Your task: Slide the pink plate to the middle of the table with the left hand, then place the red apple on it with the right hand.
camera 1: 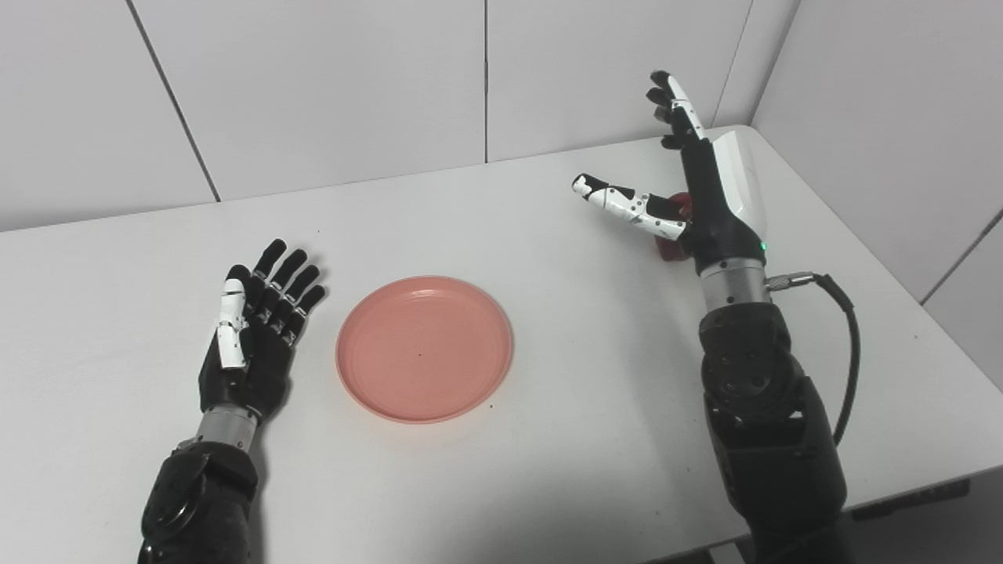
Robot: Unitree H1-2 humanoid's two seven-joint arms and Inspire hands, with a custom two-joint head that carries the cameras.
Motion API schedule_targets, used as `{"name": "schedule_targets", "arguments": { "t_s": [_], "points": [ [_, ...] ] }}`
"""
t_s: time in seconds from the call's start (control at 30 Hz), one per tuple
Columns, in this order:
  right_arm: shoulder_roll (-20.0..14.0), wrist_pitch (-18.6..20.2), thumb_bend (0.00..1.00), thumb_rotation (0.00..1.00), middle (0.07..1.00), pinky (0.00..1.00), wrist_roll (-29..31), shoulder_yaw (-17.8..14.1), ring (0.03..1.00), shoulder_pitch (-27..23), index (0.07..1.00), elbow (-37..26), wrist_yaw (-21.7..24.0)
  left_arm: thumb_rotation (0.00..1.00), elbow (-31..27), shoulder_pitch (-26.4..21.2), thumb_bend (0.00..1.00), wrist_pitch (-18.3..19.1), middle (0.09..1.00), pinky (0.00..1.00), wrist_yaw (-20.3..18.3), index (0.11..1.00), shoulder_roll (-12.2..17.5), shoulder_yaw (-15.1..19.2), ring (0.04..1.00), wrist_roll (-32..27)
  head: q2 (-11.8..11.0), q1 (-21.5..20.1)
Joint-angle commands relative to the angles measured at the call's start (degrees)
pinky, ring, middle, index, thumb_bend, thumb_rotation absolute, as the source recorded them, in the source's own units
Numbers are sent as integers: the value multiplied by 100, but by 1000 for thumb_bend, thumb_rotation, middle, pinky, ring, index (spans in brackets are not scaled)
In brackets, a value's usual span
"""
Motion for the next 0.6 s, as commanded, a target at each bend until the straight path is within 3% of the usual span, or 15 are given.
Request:
{"name": "schedule_targets", "arguments": {
  "t_s": [0.0,0.23,0.57],
  "points": [
    [-158,15,943,499,904,818,-69,-121,886,-283,941,-108,-60,1000,233,68,370,101,911,906,26,896,78,32,904,-12,-16,-19],
    [-512,190,976,533,926,794,-226,-333,898,-343,959,-5,5,1000,309,52,373,40,910,903,-8,891,91,44,902,-49,-31,-47],
    [-804,218,1000,496,954,767,-78,-630,905,-247,968,245,48,1000,309,67,371,27,909,901,8,886,76,48,902,-61,-45,-6]
  ]
}}
